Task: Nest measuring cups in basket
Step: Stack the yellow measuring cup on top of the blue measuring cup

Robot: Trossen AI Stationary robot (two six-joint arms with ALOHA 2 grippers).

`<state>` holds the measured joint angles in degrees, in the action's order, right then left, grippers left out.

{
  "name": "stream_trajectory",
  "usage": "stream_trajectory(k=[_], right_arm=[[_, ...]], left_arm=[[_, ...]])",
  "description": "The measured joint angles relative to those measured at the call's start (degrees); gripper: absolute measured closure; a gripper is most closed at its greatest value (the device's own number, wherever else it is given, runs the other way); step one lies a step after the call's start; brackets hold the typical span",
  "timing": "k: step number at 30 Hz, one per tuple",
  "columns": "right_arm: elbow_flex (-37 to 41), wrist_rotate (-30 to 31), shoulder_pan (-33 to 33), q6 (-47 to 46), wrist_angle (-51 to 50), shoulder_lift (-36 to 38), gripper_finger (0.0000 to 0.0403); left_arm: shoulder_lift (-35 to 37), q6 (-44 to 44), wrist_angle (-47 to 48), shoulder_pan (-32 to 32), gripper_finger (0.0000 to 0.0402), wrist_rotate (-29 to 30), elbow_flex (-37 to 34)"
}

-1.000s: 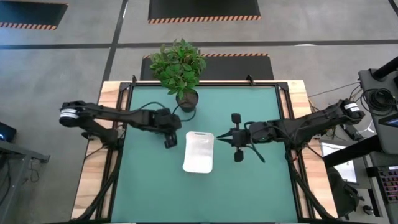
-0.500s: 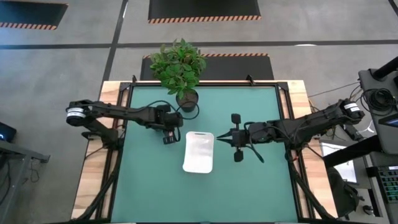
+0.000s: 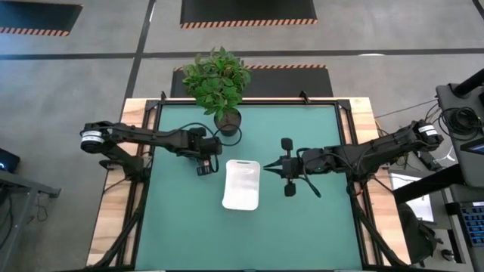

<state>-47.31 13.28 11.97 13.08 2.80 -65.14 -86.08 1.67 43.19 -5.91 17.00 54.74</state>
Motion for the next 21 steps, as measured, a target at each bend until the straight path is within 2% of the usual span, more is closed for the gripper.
stream_trajectory(k=[12, 21], right_arm=[[0.0, 0.0, 0.0, 0.0, 0.0, 0.0, 0.0394], [0.0, 0.2, 0.0, 0.0, -0.8, 0.0, 0.0394]], left_arm=[[0.0, 0.6, 3.0, 0.1, 0.0402, -2.6, 3.5], [0.0, 1.0, 3.0, 0.1, 0.0402, -2.6, 2.3]])
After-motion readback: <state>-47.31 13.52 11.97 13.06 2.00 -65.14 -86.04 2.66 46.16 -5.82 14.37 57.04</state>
